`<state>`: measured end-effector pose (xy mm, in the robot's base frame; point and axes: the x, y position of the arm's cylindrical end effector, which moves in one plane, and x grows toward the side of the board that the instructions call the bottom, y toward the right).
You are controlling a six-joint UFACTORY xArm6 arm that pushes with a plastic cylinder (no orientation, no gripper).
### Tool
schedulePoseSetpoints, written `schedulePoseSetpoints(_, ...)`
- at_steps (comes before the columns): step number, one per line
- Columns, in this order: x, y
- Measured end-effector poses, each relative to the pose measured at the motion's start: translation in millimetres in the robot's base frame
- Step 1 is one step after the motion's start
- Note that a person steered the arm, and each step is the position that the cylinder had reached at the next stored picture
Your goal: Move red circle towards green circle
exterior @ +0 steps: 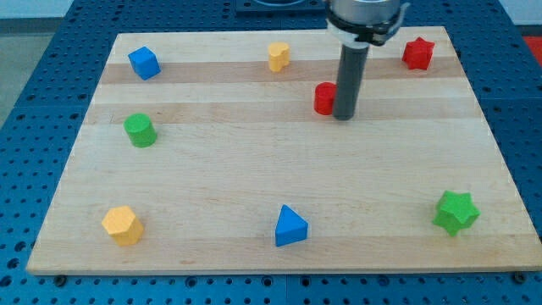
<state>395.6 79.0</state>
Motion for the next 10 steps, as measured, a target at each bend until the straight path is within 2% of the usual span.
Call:
schedulePoseSetpoints(1, 0, -17)
schedulePoseSetpoints(3, 1, 35)
schedulePoseSetpoints(5, -41, 22)
schedulePoseSetpoints(6, -41, 20)
schedulePoseSetpoints(8, -37, -18)
schedulePoseSetpoints(10, -32, -100)
